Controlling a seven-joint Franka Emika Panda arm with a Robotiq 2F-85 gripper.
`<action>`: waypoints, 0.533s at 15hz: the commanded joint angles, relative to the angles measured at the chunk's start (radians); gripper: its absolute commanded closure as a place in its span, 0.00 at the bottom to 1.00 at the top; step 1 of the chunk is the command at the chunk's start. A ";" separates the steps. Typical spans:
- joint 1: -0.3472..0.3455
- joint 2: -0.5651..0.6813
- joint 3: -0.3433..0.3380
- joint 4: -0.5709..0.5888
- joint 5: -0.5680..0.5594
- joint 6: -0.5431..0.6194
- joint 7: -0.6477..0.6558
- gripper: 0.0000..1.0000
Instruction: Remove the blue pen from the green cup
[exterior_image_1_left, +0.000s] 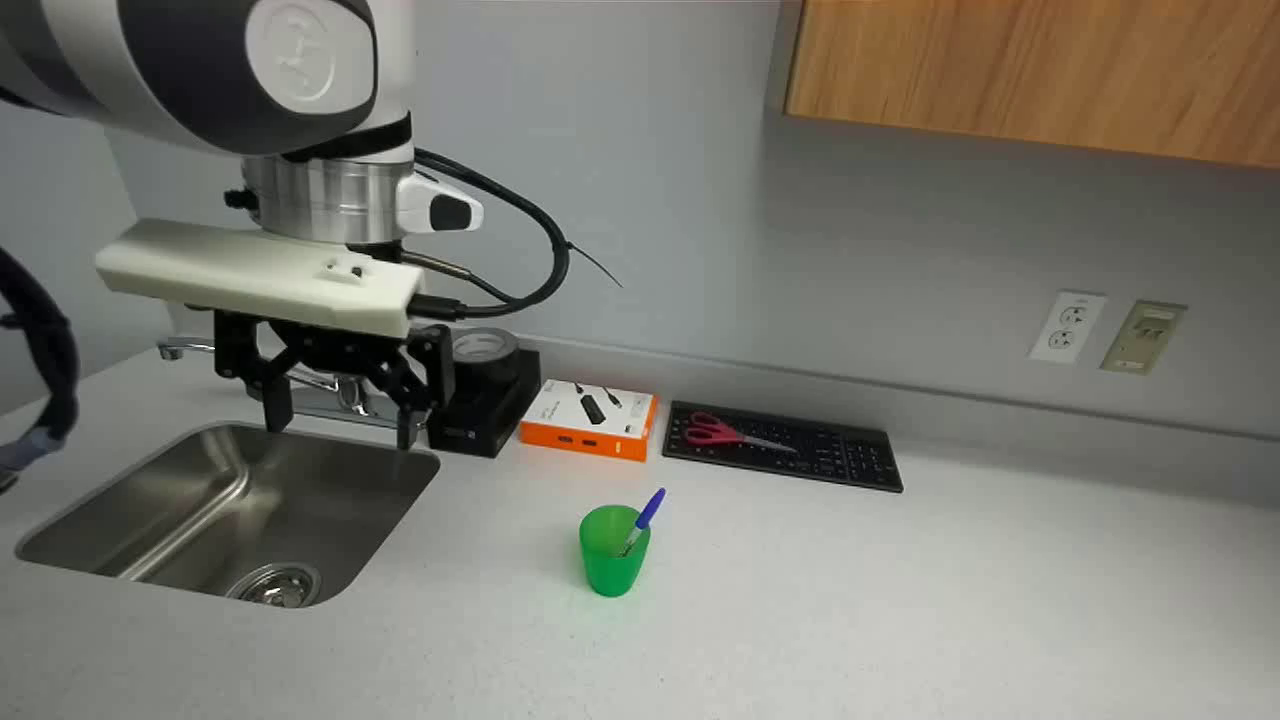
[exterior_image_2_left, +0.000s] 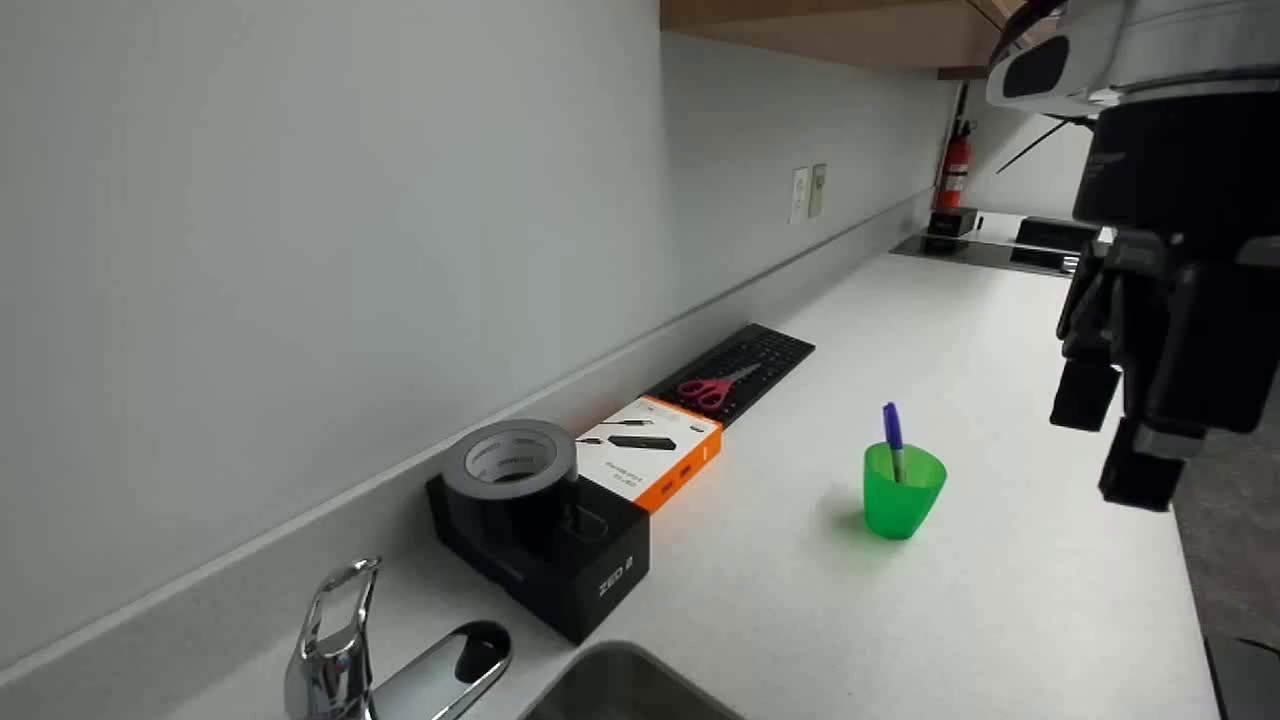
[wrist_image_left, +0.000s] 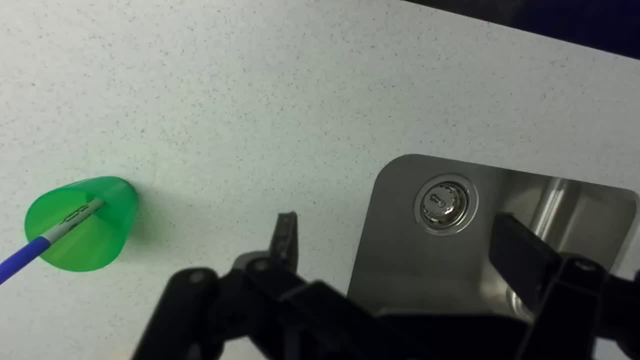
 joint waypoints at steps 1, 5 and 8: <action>-0.009 0.001 0.008 0.002 0.004 -0.002 -0.003 0.00; -0.009 0.002 0.008 0.002 0.004 -0.002 -0.003 0.00; -0.023 0.003 0.014 -0.003 -0.028 0.026 0.008 0.00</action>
